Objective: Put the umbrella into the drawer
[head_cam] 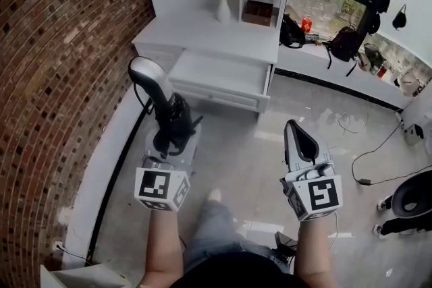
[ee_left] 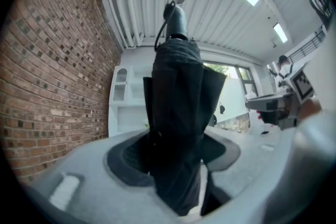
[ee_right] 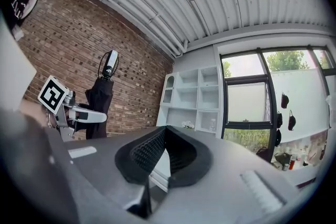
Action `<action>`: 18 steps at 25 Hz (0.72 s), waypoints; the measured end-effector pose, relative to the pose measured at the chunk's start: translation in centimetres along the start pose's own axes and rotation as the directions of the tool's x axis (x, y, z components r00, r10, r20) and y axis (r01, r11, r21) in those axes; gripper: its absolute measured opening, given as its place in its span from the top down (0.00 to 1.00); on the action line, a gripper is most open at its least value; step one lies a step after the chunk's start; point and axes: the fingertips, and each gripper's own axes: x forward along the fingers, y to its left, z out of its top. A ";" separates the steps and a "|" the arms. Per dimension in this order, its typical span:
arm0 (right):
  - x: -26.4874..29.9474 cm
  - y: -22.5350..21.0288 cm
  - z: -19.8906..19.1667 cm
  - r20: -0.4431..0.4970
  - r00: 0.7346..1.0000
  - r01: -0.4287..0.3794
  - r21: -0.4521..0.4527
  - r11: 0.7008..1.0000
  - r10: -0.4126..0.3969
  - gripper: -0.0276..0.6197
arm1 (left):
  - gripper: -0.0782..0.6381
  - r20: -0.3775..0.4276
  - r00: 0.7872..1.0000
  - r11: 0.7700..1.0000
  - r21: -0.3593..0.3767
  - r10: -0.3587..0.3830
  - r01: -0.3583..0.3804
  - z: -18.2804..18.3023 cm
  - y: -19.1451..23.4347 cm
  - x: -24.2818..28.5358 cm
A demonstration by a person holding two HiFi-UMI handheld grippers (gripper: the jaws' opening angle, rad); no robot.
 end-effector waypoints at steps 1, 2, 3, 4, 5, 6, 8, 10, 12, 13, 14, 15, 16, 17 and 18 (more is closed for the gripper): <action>0.9 -0.1 -0.1 -0.003 1.000 0.004 0.000 1.000 -0.004 0.96 | 0.55 -0.003 1.000 1.000 0.000 0.000 0.000 -0.2 0.7 0.7; 1.8 -0.1 -0.1 -0.005 1.000 0.005 0.000 1.000 -0.005 0.96 | 0.55 -0.004 1.000 1.000 0.001 0.002 -0.002 -0.3 1.4 1.4; 2.9 -0.2 -0.2 -0.007 1.000 0.005 -0.001 1.000 -0.005 0.96 | 0.55 -0.005 1.000 1.000 0.002 0.005 -0.005 -0.5 2.2 2.2; 3.9 -0.2 -0.2 -0.011 1.000 0.004 -0.002 1.000 -0.004 0.96 | 0.55 -0.005 1.000 1.000 0.002 0.007 -0.007 -0.6 3.0 3.0; 5.0 -0.3 -0.3 -0.016 1.000 0.003 -0.003 1.000 -0.003 0.96 | 0.55 -0.005 1.000 1.000 0.000 0.008 -0.008 -0.7 3.8 3.9; 6.1 -0.4 -0.4 -0.019 1.000 0.001 -0.003 1.000 -0.001 0.96 | 0.55 -0.004 1.000 1.000 -0.004 0.008 -0.008 -0.9 4.8 4.8; 8.5 -0.7 -0.4 -0.019 1.000 0.004 -0.001 1.000 -0.004 0.96 | 0.55 0.003 1.000 1.000 -0.019 0.008 -0.008 -1.0 6.8 6.6; 10.9 -1.0 -0.3 -0.014 1.000 0.013 -0.004 1.000 -0.013 0.96 | 0.55 0.012 1.000 0.999 -0.034 0.011 -0.011 -1.1 8.9 8.6; 13.5 -1.3 -0.2 -0.011 1.000 0.023 -0.008 1.000 -0.023 0.96 | 0.55 0.021 1.000 0.999 -0.041 0.012 -0.011 -1.0 11.0 10.4; 14.7 -1.4 -0.2 -0.012 0.999 0.029 -0.012 1.000 -0.029 0.96 | 0.55 0.024 1.000 0.999 -0.041 0.011 -0.010 -1.0 12.0 11.3; 15.9 -1.5 -0.2 -0.014 0.999 0.035 -0.014 0.999 -0.035 0.96 | 0.55 0.027 1.000 0.999 -0.041 0.009 -0.008 -1.0 13.0 12.1; 17.1 -1.5 -0.3 -0.017 0.999 0.040 -0.016 0.999 -0.040 0.96 | 0.55 0.028 1.000 0.999 -0.040 0.008 -0.006 -1.0 13.9 12.9; 18.2 -1.4 -0.4 -0.022 0.999 0.044 -0.016 0.999 -0.044 0.96 | 0.55 0.028 1.000 0.999 -0.040 0.006 -0.005 -1.1 14.7 13.6; 19.2 -1.3 -0.6 -0.026 0.999 0.046 -0.016 0.999 -0.046 0.96 | 0.55 0.027 1.000 0.999 -0.039 0.003 -0.002 -1.2 15.5 14.3; 20.1 -1.1 -0.7 -0.028 0.998 0.048 -0.017 0.999 -0.048 0.96 | 0.55 0.026 1.000 0.999 -0.038 0.000 0.001 -1.4 16.2 14.9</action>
